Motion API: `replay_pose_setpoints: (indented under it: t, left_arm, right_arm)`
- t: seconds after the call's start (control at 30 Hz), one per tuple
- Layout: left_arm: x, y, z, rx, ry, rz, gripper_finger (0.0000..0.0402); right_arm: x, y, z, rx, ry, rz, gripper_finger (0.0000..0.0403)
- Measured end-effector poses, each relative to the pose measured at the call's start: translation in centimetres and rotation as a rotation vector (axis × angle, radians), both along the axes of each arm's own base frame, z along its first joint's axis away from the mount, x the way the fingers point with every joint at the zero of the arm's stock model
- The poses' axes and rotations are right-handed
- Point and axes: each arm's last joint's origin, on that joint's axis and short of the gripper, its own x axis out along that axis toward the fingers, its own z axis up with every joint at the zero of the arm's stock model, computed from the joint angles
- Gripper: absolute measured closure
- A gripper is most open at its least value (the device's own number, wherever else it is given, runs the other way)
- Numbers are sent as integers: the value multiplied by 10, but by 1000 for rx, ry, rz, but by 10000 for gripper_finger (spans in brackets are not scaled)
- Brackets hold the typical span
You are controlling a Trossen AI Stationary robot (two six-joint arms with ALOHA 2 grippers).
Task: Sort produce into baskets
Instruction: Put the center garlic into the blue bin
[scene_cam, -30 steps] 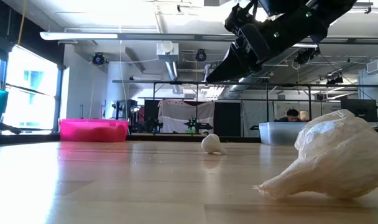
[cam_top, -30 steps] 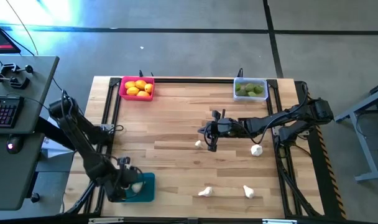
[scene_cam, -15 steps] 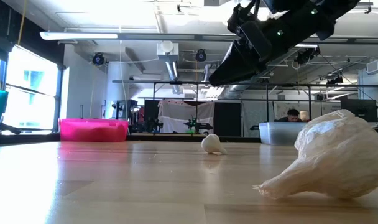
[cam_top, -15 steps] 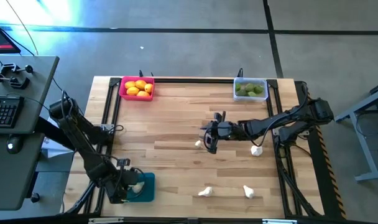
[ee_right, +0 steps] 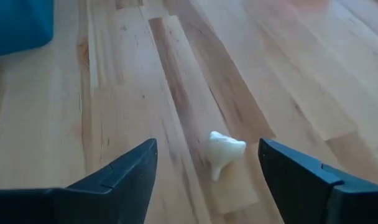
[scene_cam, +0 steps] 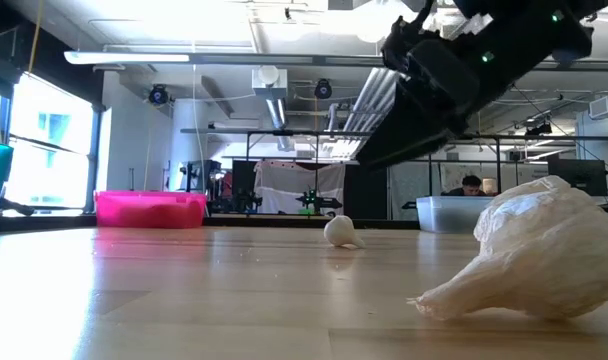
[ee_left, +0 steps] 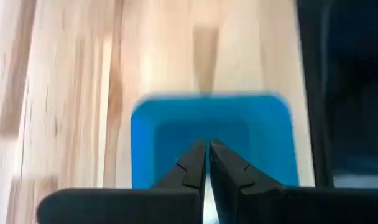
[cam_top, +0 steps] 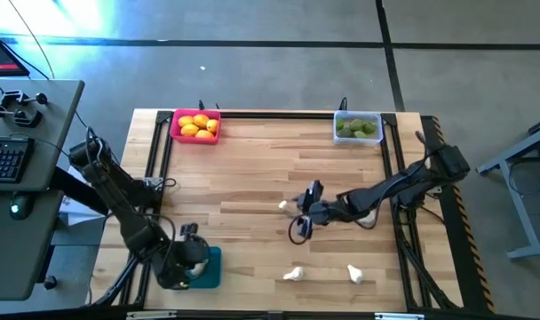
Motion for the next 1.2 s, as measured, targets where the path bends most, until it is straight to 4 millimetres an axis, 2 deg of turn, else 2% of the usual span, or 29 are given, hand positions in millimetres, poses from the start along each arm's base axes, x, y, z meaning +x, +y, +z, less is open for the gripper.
replay_pose_setpoints:
  t: [0.13,0.47,0.7,0.87,1.13,1.2]
  left_arm:
    - [16,3,-3,-41,-122,-36,399]
    - [38,24,-32,-116,-336,-64,401]
    - [44,53,-47,-73,-520,9,401]
    - [43,77,-52,-98,-693,64,401]
    - [27,108,-60,-58,-844,170,401]
    - [23,114,-61,-57,-855,188,401]
  right_arm:
    - [5,5,-11,23,-21,-43,132]
    - [11,5,-46,3,25,-145,132]
    - [14,6,-67,6,58,-159,144]
    - [16,5,-73,14,54,-164,204]
    - [19,-5,-73,-4,75,-148,371]
    - [21,-6,-72,-20,73,-112,394]
